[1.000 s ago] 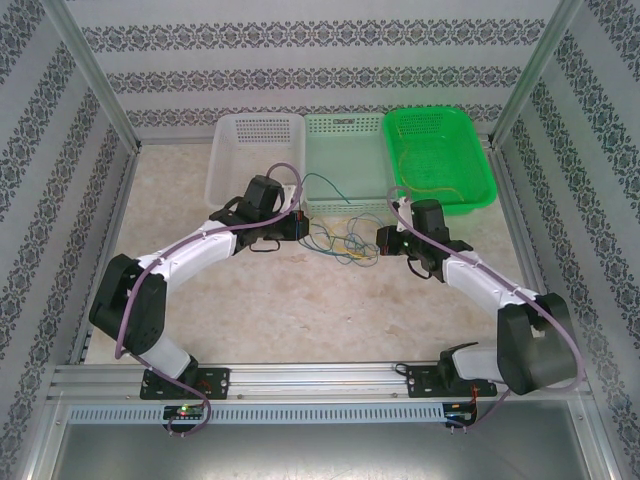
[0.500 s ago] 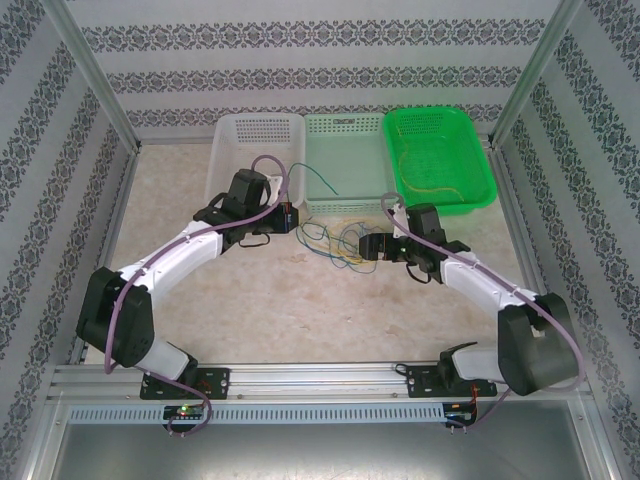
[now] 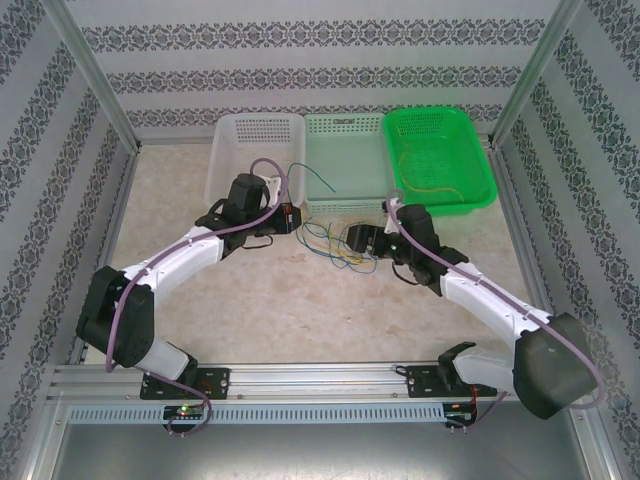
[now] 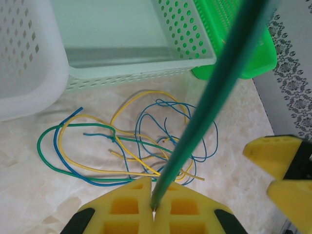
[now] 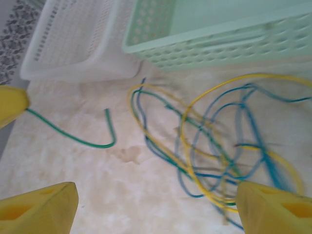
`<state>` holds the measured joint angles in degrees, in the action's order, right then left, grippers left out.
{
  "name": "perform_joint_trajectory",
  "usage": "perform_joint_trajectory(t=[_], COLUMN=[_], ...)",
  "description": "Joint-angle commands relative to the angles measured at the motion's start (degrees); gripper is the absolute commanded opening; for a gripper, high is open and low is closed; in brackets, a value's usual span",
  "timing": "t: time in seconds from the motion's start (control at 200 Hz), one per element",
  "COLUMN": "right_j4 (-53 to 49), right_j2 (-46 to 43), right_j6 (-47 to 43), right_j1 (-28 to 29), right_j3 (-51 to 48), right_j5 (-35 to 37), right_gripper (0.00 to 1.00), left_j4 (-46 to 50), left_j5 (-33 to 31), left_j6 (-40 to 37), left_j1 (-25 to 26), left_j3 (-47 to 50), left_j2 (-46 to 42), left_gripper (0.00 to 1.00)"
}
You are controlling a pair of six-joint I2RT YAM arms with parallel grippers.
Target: Untangle the cables
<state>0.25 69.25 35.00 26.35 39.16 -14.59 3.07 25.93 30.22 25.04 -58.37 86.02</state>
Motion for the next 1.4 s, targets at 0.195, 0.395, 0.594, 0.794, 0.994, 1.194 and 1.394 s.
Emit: perform_joint_trajectory(t=[0.195, 0.395, 0.594, 0.794, 0.994, 1.194, 1.394], right_j4=[7.41, 11.96, 14.96, 21.12, 31.51, 51.28, 67.36], right_j2=[7.58, 11.52, 13.60, 15.61, 17.76, 23.92, 29.60], right_j6=[11.21, 13.31, 14.21, 18.58, 28.45, 44.01, 57.57], right_j1=[3.48, 4.76, 5.47, 5.56, 5.56, 5.77, 8.89], right_j3=[3.67, 4.56, 4.21, 2.76, -1.32, -7.06, -12.14], right_j5=[0.66, 2.13, 5.53, 6.53, 8.80, 10.98, 19.53], right_gripper=[0.79, 0.76, 0.73, 0.45, 0.06, 0.00, 0.00], left_j4=[-9.03, -11.78, -11.60, -13.03, -17.66, -26.07, -29.84], left_j5=[1.01, 1.60, 1.78, 0.61, -3.08, -8.70, -17.62], left_j6=[1.06, 0.30, -0.42, -0.60, 0.13, 1.84, -0.41], left_j1=[1.67, 4.07, 5.11, 5.46, 6.07, 8.94, 12.43], left_j3=[1.77, 3.24, 3.77, 5.22, 8.51, 13.05, 16.96], left_j2=[-2.86, -2.96, -3.30, -5.14, -8.22, -10.03, -13.15], left_gripper=[0.00, 0.02, 0.02, 0.02, 0.02, 0.02, 0.02])
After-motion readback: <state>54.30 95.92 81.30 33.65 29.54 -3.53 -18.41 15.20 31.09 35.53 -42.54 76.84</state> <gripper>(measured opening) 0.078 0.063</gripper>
